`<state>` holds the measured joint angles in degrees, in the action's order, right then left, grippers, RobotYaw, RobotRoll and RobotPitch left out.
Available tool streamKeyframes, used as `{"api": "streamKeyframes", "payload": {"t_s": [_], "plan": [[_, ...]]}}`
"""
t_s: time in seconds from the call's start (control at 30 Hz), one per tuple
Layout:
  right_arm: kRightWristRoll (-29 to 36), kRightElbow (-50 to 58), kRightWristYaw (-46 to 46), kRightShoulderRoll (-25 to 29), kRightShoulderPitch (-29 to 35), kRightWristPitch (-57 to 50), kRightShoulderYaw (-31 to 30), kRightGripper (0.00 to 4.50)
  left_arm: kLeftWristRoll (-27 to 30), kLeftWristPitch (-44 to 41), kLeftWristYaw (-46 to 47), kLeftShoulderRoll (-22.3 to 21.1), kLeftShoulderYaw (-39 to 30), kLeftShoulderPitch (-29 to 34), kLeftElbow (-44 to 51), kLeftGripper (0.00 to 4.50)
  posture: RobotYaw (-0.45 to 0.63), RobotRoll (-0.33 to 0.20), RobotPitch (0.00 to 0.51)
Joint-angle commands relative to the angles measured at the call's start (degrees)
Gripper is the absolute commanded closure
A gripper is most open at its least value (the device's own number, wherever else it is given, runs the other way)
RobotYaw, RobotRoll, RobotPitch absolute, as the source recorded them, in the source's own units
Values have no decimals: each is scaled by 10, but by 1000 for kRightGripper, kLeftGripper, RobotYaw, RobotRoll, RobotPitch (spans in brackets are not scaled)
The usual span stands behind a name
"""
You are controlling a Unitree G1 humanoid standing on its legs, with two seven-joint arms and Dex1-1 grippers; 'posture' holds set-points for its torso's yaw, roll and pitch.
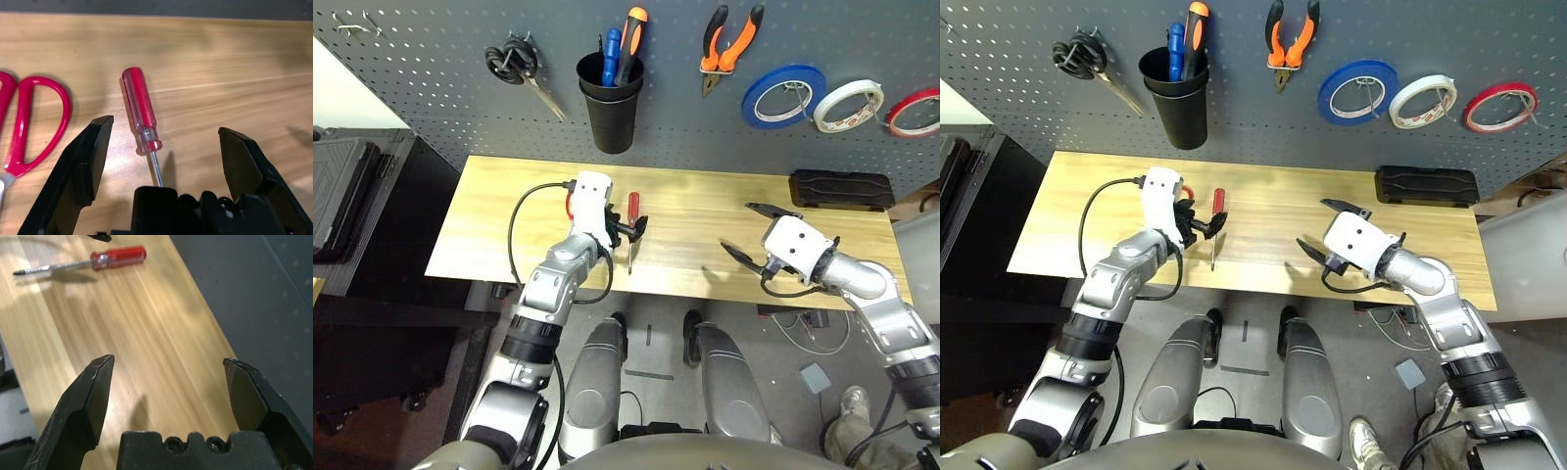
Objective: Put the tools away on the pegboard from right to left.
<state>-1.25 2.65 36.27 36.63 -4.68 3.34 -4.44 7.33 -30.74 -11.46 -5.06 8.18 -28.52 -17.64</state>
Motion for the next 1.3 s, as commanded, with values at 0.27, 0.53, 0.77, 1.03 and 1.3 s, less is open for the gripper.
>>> {"api": "streamKeyframes", "payload": {"t_s": [0.27,0.53,0.77,1.03,1.3], "plan": [[4,65,13,30,50,-46,26,37,-36,126,53,49,-40,-115,-307,0,30,0,325],[13,118,16,39,65,-84,49,1,-57,196,85,61,-63,-181,-493,182,-4,0,317],[27,118,27,32,66,-81,52,0,-64,224,84,75,-70,-184,-495,2556,20,0,318],[50,66,71,21,33,-25,31,0,-51,205,57,66,-75,-110,-343,3621,81,0,312],[59,-67,134,1,-41,80,-4,0,-29,55,50,65,-61,63,41,3622,187,0,302]]}}
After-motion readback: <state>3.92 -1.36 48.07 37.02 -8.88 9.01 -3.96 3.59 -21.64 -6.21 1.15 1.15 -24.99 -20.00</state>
